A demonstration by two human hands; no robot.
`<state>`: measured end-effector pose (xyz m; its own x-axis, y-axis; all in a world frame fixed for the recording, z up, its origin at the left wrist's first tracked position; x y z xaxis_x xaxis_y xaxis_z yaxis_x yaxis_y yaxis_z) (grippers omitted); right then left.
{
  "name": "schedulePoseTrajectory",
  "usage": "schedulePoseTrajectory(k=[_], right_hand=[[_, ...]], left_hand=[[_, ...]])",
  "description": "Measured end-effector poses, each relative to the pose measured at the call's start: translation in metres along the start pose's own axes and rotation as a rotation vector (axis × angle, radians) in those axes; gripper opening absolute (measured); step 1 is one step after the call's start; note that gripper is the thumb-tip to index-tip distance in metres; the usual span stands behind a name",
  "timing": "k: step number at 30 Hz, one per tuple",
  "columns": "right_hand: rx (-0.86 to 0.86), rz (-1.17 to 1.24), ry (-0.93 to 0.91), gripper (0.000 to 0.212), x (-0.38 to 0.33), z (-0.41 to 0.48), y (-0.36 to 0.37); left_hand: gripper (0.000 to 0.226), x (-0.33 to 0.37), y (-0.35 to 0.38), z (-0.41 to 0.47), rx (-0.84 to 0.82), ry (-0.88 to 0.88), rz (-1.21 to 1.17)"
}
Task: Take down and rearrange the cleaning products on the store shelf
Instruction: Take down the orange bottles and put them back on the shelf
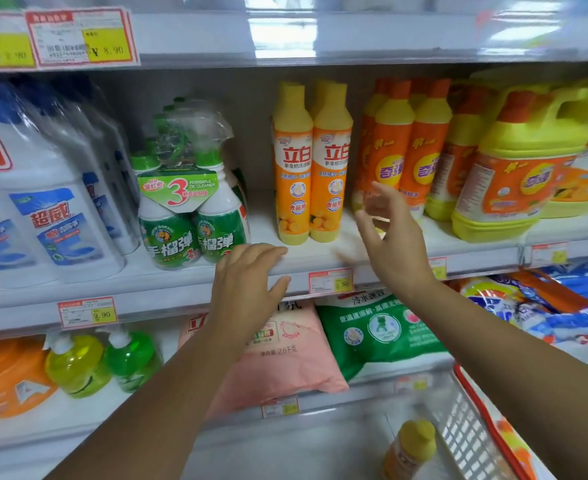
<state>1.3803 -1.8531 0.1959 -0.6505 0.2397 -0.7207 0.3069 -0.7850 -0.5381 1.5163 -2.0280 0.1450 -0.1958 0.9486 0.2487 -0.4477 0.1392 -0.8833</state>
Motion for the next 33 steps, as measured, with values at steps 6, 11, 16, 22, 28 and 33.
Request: schedulePoseTrajectory(k=[6, 11, 16, 22, 28, 33], right_hand=[[-0.188, 0.01, 0.216, 0.039, 0.046, -0.091, -0.027], [-0.451, -0.073, 0.632, 0.057, 0.158, -0.195, -0.011], [-0.667, 0.05, 0.859, 0.093, 0.203, -0.261, 0.046], [-0.47, -0.07, 0.754, 0.053, 0.204, -0.266, 0.068], [-0.471, 0.012, 0.605, 0.042, 0.136, -0.237, 0.045], [-0.495, 0.088, 0.398, 0.042, 0.054, -0.184, 0.007]], left_hand=[[0.035, 0.059, 0.015, -0.039, 0.044, 0.218, -0.031], [0.053, 0.089, 0.098, -0.119, -0.453, 0.312, -0.085], [0.061, 0.079, 0.149, -0.184, -0.784, 0.076, -0.208], [0.066, 0.071, 0.175, -0.222, -0.924, -0.08, -0.27], [0.077, 0.067, 0.177, -0.215, -0.89, -0.186, -0.378], [0.08, 0.079, 0.155, -0.194, -0.834, -0.204, -0.618]])
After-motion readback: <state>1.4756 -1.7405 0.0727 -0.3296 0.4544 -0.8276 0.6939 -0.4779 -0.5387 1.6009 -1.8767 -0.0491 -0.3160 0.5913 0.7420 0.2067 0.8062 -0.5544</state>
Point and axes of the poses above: each hand's wrist, its own z-axis towards the middle knuckle, its own y-axis out of the palm, x = y × z, the point moved 6 cm from there along z, towards the middle knuckle, and after that the axes turned 14 degrees about -x, right-handed, at the moved point
